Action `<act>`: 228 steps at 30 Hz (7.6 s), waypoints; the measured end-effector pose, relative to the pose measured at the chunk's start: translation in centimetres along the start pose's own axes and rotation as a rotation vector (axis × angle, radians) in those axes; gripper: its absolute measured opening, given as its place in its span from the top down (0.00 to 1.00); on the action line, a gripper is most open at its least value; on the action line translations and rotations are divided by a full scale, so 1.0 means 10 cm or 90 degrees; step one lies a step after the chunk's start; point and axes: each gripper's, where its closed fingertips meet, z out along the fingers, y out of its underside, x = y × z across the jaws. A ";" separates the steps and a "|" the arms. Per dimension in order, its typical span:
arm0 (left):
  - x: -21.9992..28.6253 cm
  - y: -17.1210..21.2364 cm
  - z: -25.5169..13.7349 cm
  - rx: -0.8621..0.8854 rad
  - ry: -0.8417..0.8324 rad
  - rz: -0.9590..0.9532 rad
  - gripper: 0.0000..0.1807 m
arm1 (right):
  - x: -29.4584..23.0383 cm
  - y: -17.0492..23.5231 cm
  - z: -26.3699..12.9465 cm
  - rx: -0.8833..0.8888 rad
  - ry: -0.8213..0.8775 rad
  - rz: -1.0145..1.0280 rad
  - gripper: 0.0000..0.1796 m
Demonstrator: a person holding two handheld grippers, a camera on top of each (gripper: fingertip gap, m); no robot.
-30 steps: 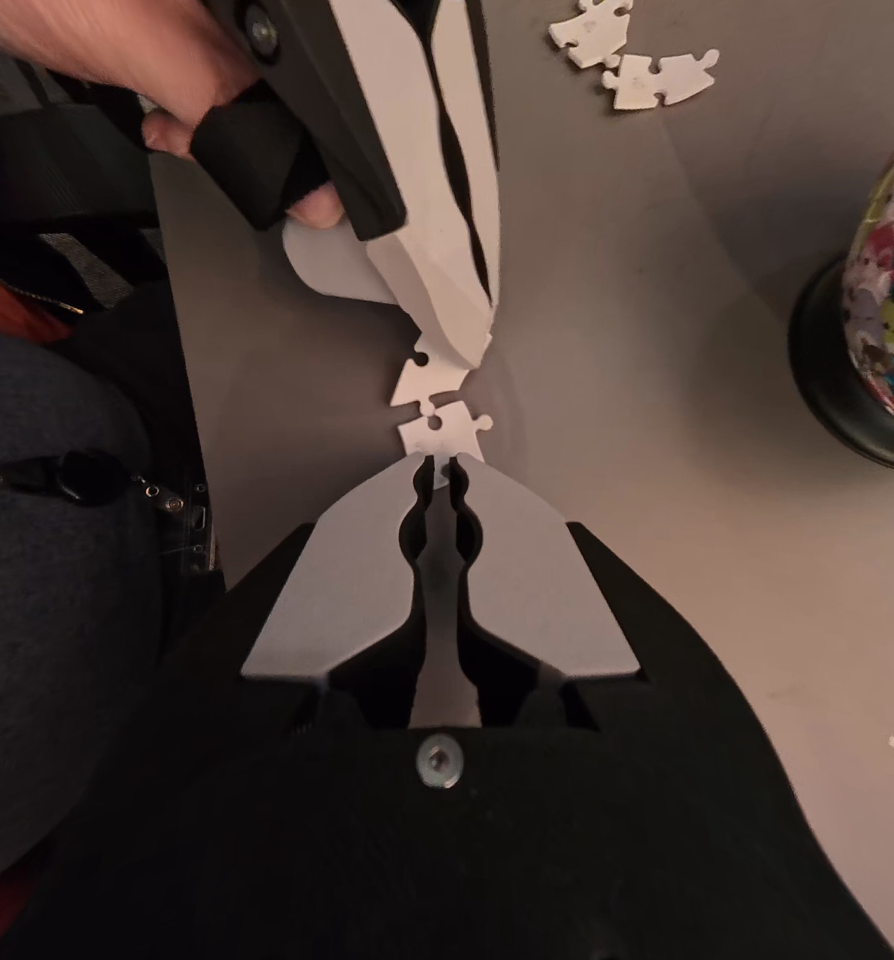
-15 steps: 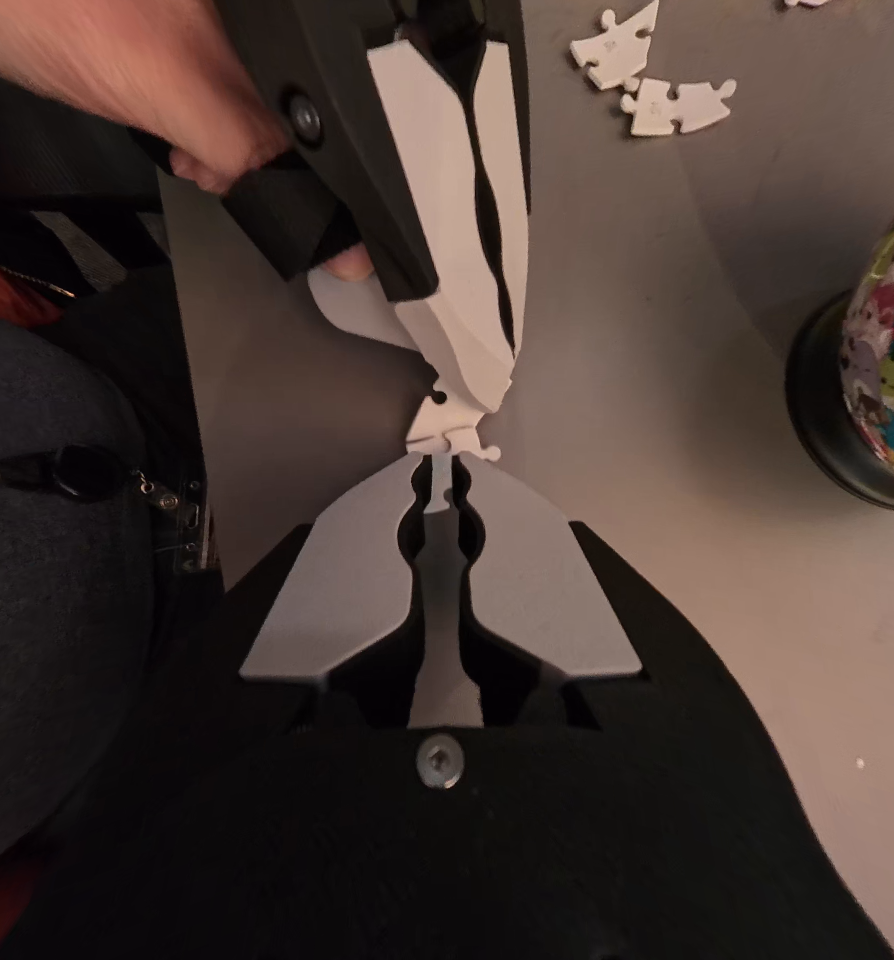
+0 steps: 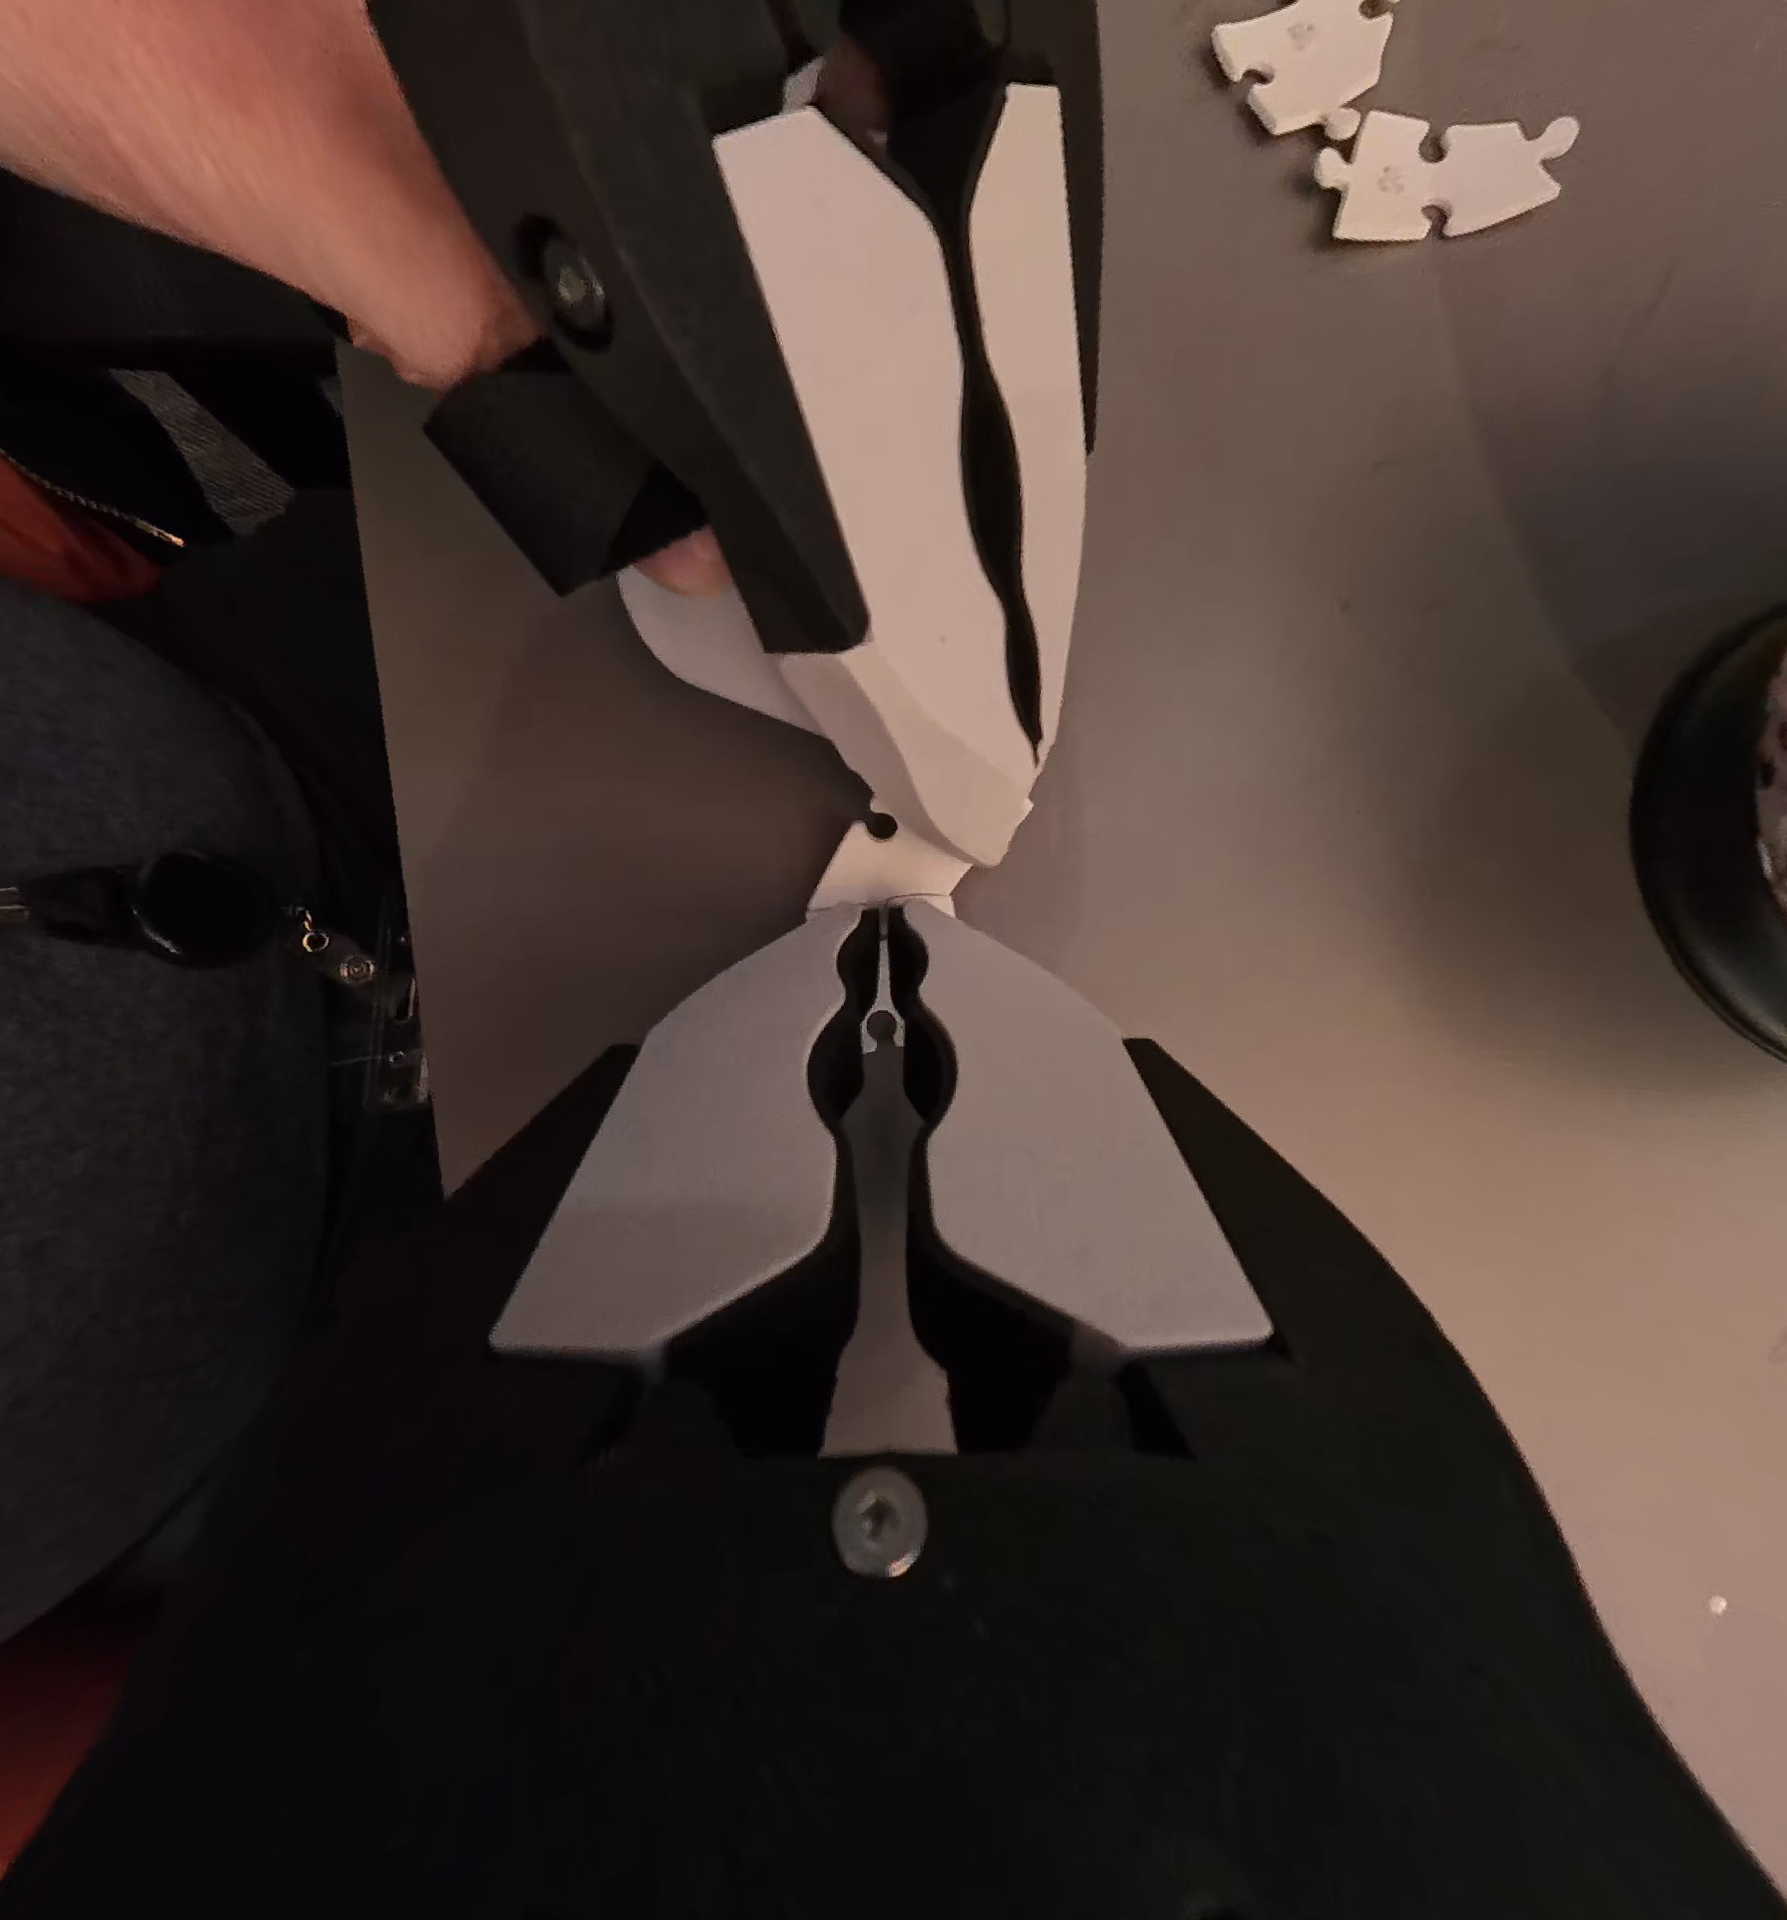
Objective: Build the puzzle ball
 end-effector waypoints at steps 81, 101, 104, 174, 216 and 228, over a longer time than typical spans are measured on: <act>0.54 -0.57 -0.88 0.340 0.122 0.225 0.99 | 0.28 -0.73 -1.06 0.283 -0.221 0.183 0.88; 0.26 -0.80 -1.79 0.466 0.084 0.236 0.80 | 0.36 -0.99 -1.06 0.188 -0.189 0.171 0.98; 0.20 -1.04 -2.02 0.460 0.041 0.309 0.81 | 0.85 -1.11 -1.44 0.178 -0.016 0.124 0.98; -0.55 -2.34 -0.14 0.000 -0.105 0.763 0.72 | 2.27 -0.60 -1.05 -0.014 0.246 0.032 0.98; -0.52 -2.27 0.00 -0.023 -0.122 0.822 0.98 | 2.21 -0.57 -1.10 0.034 0.204 0.067 0.91; -0.53 -2.27 0.02 -0.027 -0.126 0.820 0.98 | 2.14 -0.53 -1.26 0.121 0.060 0.142 0.93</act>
